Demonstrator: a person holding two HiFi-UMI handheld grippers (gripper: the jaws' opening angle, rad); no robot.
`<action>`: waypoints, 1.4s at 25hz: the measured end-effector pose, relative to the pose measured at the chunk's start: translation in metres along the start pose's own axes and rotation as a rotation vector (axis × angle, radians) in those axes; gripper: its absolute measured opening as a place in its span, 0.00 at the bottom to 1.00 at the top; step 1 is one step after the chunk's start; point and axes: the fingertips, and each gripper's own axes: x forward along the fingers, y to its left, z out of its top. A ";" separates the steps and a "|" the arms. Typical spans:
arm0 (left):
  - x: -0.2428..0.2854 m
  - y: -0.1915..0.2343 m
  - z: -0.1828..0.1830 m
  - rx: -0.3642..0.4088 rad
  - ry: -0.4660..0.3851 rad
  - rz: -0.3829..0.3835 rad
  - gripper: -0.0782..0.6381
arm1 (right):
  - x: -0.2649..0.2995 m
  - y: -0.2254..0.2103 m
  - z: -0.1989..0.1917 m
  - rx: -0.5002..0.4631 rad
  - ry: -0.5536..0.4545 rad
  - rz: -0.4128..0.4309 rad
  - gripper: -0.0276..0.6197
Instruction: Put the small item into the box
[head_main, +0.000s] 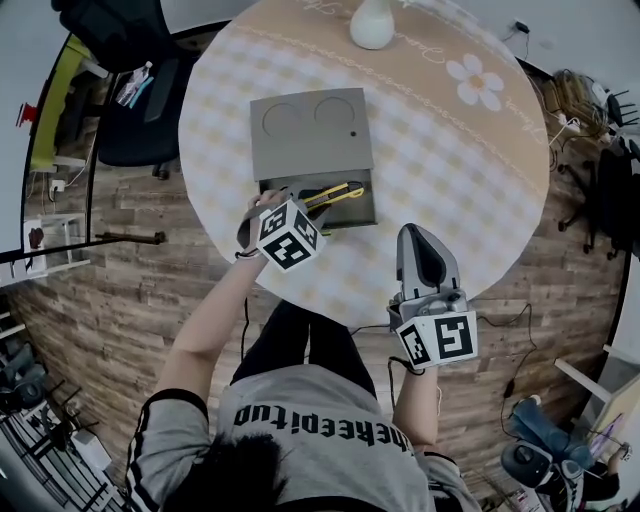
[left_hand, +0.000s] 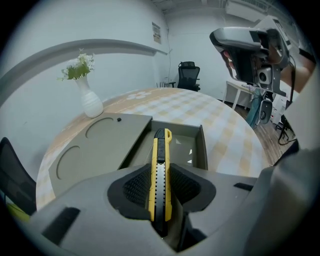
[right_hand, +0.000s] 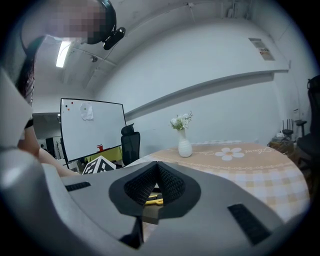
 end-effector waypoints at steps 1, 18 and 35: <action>0.002 0.000 -0.002 -0.002 0.009 -0.006 0.28 | 0.000 -0.001 0.000 0.001 0.001 -0.003 0.05; 0.011 -0.005 -0.012 -0.017 0.071 -0.095 0.28 | -0.002 0.003 -0.003 -0.005 0.010 -0.018 0.05; -0.055 0.000 0.016 -0.151 -0.188 0.010 0.15 | 0.002 0.027 0.008 -0.037 -0.011 0.028 0.05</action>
